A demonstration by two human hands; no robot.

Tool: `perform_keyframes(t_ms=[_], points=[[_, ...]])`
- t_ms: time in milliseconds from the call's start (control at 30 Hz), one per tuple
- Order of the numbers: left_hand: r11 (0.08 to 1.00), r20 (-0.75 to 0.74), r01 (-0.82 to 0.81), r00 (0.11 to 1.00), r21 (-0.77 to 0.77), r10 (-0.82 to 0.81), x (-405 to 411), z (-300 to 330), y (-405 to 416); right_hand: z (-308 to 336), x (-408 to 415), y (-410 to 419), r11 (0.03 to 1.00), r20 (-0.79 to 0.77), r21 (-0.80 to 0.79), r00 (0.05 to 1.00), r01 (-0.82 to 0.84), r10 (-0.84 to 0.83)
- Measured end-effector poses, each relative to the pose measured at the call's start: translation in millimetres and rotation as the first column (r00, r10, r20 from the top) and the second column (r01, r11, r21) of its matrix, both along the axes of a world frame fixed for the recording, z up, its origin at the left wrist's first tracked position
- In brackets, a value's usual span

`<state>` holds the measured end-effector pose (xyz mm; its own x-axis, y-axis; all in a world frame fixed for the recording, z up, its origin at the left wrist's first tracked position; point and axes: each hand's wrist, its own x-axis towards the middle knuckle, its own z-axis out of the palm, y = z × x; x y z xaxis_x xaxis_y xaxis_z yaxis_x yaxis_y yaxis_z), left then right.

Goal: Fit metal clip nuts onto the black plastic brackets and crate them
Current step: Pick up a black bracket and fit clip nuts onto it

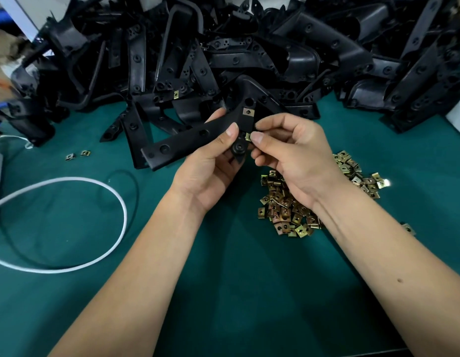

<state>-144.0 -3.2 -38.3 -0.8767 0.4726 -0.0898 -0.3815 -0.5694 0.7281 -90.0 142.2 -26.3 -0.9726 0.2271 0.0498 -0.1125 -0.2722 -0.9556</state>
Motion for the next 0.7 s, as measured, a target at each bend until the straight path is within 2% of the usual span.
perform_keyframes(t_ms=[267,433,500,567,633,700], points=[[0.998,-0.001,0.056,0.998,0.037,-0.056,4.9,-3.5,5.0,2.2,2.8,-1.4,0.998,0.001,-0.047,0.999,-0.036,0.036],[0.996,-0.022,-0.09,0.996,-0.001,0.09,4.7,-5.8,10.8,-2.1,0.4,-6.2,0.998,0.036,-0.035,0.998,0.058,-0.056],[0.979,-0.032,-0.203,0.979,-0.032,0.202,3.5,-7.2,13.2,-4.5,-0.3,-9.0,0.994,0.043,0.046,0.994,0.1,-0.102],[0.958,-0.015,-0.285,0.959,-0.031,0.284,-0.1,-8.9,13.7,-7.2,-0.4,-10.9,0.974,0.045,0.197,0.991,0.112,-0.123],[0.946,-0.006,-0.323,0.946,-0.03,0.323,-0.7,-10.4,12.9,-10.1,-0.4,-13.3,0.926,0.054,0.359,0.987,0.12,-0.149],[0.94,-0.042,-0.336,0.942,-0.055,0.334,0.2,-11.7,14.5,-11.8,-0.9,-16.0,0.896,0.049,0.427,0.986,0.124,-0.16]])
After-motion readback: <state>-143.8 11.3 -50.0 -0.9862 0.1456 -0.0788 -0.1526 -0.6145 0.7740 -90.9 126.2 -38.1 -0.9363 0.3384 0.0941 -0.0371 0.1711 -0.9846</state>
